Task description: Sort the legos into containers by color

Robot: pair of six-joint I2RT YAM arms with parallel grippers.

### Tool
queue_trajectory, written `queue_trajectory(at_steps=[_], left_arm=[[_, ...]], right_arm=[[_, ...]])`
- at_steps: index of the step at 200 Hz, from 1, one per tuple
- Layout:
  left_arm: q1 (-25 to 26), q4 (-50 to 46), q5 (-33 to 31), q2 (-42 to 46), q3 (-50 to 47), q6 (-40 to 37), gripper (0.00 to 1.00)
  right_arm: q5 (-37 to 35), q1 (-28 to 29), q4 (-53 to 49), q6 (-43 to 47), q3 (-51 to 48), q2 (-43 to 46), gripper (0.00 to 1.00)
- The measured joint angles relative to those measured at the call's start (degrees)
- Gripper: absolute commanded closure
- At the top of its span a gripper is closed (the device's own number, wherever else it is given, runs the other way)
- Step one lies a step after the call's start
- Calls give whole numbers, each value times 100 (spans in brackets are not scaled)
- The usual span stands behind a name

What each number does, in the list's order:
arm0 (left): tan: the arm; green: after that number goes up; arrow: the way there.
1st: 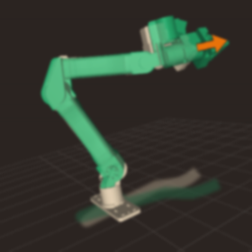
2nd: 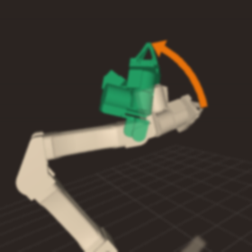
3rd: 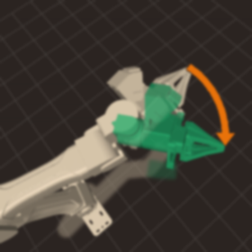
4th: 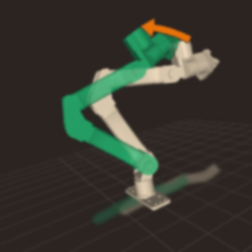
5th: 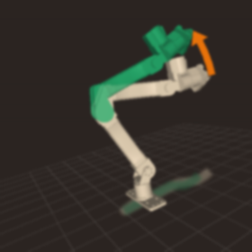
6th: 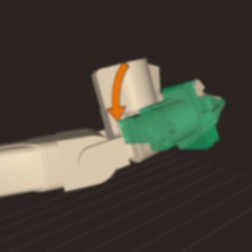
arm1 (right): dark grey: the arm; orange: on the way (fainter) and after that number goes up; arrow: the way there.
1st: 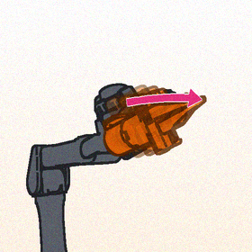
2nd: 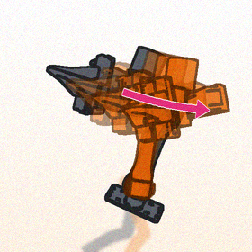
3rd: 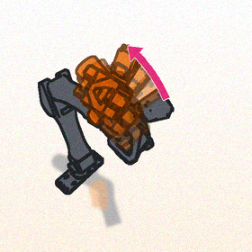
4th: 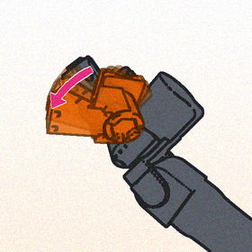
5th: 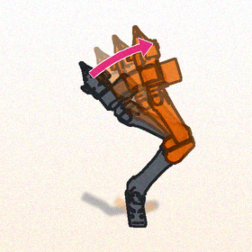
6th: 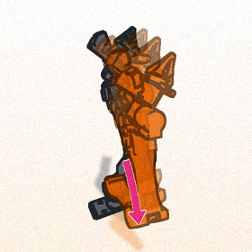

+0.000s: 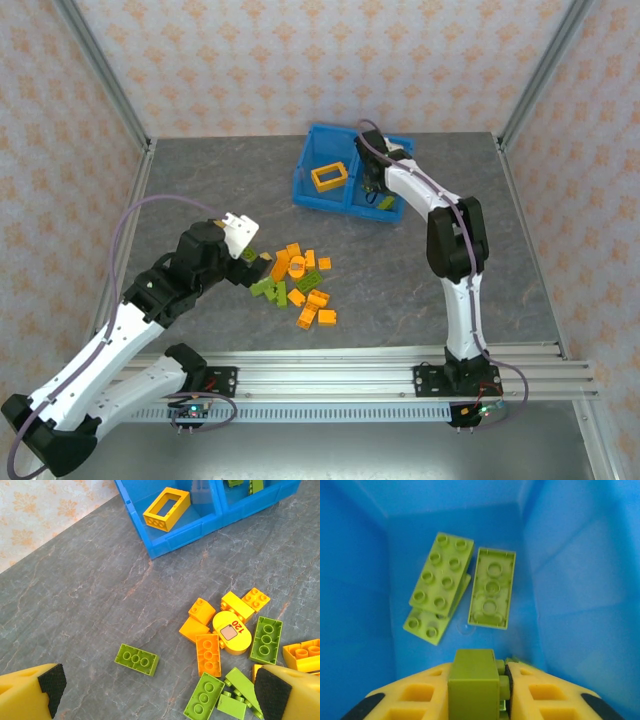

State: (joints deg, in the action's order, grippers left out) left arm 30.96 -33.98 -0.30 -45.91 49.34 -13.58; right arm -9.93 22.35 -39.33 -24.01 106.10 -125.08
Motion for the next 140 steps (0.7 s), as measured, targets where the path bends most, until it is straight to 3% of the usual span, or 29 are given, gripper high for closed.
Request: queue_trajectory(at_steps=[34,82,117,140], left_arm=[[0,0,0,2,0,2,0],[-37,4,-175,-131,0,181,0],[-179,-195,-1263,-684,299,1421,0],[-660,-474,-1451,-1217,638,2627,0]], right_arm=[[155,0,-129,-74,52,-9,57],[249,0,-240,-83,13,501,56],[544,0,81,-184,-1071,2371,42],[625,11,431,-192,-2055,4024,22]])
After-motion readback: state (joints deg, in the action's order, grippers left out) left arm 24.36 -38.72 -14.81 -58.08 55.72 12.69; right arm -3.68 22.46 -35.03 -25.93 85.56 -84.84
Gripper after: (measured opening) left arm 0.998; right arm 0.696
